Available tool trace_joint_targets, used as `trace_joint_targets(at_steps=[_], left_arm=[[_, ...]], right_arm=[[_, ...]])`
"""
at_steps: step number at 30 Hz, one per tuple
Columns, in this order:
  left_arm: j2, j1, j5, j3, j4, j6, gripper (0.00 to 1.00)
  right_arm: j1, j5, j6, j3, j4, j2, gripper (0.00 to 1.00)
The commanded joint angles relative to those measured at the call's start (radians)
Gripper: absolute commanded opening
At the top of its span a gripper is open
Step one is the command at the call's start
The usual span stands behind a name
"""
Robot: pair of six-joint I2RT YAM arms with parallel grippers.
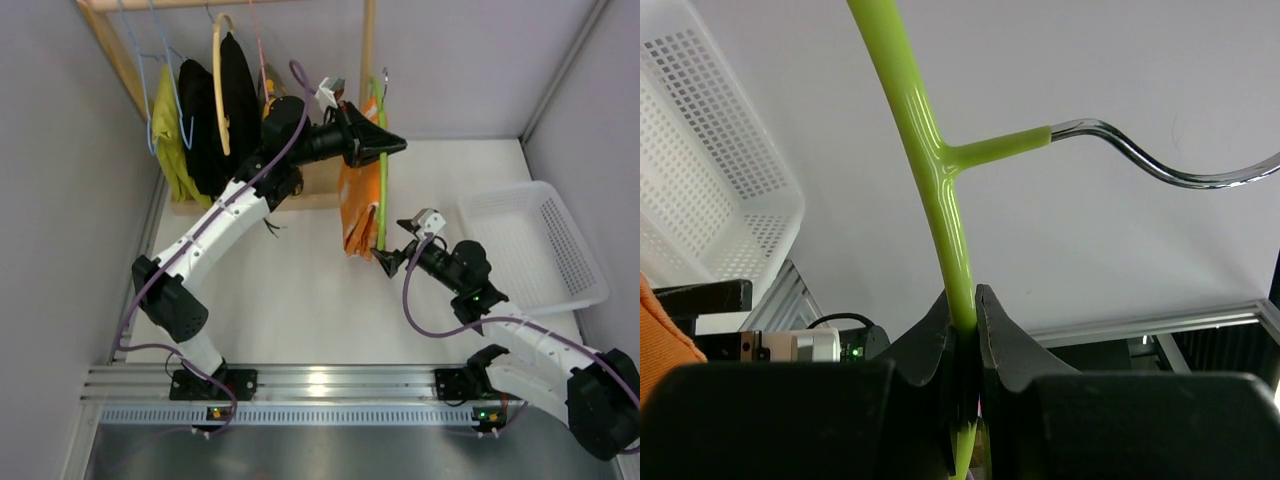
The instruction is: Remove the trousers from the hanger
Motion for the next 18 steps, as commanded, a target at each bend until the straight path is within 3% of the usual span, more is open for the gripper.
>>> trace_joint_targets(at_steps=[1,8,18], left_arm=[[-0.053,0.004,-0.027,0.097,0.182,0.000,0.00],[-0.040,0.003,-0.033,0.127,0.182,0.003,0.00],[-0.038,0.004,-0.042,0.127,0.187,-0.007,0.00]], right_arm=[[0.040,0.000,-0.031,0.001,0.116,-0.009,0.99],[0.062,0.001,-0.051,-0.047,0.088,-0.017,0.99],[0.082,0.128,-0.077,-0.065,0.145,0.044,0.99]])
